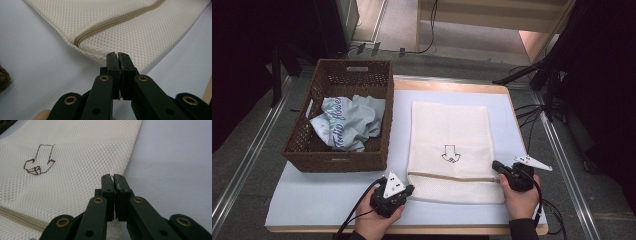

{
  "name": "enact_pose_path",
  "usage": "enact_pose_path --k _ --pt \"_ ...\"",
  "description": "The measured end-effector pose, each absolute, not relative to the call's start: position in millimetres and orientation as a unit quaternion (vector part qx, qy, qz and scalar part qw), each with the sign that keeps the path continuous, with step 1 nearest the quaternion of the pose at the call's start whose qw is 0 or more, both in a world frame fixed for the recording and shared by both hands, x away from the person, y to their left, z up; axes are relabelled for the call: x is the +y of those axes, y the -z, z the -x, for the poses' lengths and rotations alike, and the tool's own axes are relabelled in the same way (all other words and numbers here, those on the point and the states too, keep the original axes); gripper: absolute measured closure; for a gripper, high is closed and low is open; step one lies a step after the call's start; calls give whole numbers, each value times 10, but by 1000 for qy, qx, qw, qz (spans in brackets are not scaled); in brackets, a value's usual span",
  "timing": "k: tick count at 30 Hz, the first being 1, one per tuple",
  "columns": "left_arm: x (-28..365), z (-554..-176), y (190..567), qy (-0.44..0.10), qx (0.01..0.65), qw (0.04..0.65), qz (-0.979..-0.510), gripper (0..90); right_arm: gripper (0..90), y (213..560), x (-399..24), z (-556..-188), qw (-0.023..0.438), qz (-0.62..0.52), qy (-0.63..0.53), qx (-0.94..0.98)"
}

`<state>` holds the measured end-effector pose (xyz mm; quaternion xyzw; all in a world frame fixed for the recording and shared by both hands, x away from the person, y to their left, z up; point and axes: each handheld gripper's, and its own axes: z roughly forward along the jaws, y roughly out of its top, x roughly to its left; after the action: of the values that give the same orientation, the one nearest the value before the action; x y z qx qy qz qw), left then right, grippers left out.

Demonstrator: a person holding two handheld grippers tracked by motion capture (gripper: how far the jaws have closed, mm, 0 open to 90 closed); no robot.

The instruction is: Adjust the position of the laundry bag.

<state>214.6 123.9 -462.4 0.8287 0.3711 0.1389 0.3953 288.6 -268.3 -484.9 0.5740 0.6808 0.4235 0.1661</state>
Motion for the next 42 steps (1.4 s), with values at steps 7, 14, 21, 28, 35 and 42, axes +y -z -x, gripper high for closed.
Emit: enact_pose_path --k 7,14,21,28,35,42 --pt "1334 -2123 4616 -142 381 392 -825 890 886 4849 -2587 -2910 159 -572 -431 680" --pt "1420 -2107 4631 -141 388 393 -822 889 885 4849 -2475 -2937 163 -561 -430 688" --pt "1508 -2098 4631 -148 395 390 -819 888 884 4849 -2391 -2949 162 -556 -431 692" --pt "1609 -2081 4633 -147 403 391 -814 888 883 4846 -2309 -2945 160 -543 -431 703" --pt "1639 -2086 4619 -160 416 403 -799 793 782 4822 -2326 -2919 161 -536 -446 699" --pt "1648 -2090 4508 -152 406 444 -784 492 412 4741 -2541 -2823 164 -551 -460 677"
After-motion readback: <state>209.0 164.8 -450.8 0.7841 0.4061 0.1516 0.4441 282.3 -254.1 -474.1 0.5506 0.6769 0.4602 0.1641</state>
